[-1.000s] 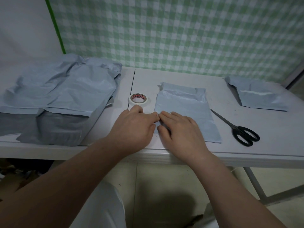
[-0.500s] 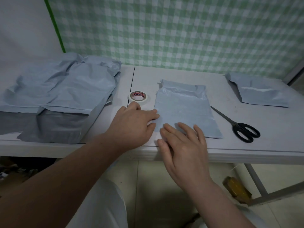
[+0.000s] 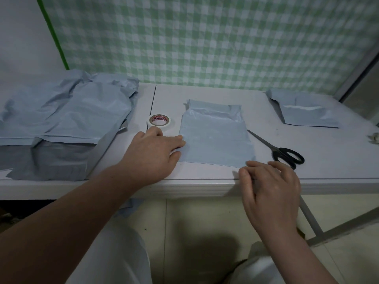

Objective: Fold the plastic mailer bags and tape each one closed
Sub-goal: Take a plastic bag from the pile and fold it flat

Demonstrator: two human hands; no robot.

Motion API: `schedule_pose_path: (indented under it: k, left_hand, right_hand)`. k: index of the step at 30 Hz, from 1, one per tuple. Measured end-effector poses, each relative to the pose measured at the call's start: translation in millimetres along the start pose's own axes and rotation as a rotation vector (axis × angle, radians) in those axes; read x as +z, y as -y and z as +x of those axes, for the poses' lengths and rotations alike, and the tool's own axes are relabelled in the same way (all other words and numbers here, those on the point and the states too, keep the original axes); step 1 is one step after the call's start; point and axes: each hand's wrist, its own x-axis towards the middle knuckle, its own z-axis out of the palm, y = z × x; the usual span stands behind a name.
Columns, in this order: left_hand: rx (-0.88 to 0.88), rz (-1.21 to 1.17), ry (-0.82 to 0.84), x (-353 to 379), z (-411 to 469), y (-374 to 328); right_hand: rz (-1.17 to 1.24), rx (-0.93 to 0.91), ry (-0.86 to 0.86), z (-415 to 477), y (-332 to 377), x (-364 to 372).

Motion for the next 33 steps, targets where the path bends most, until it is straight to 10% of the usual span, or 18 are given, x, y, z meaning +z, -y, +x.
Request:
schedule_pose_path:
  k: [12, 22, 33]
  left_hand:
    - [-0.027, -0.012, 0.063, -6, 3, -2]
    - [-0.116, 0.035, 0.136, -20, 15, -20]
    - [-0.147, 0.023, 0.18, -24, 15, -25]
  right_hand:
    - [-0.025, 0.129, -0.167, 17, 5, -16]
    - [0.261, 0.272, 0.546, 62, 71, 14]
    - [0.241, 0.336, 0.61, 65, 40, 5]
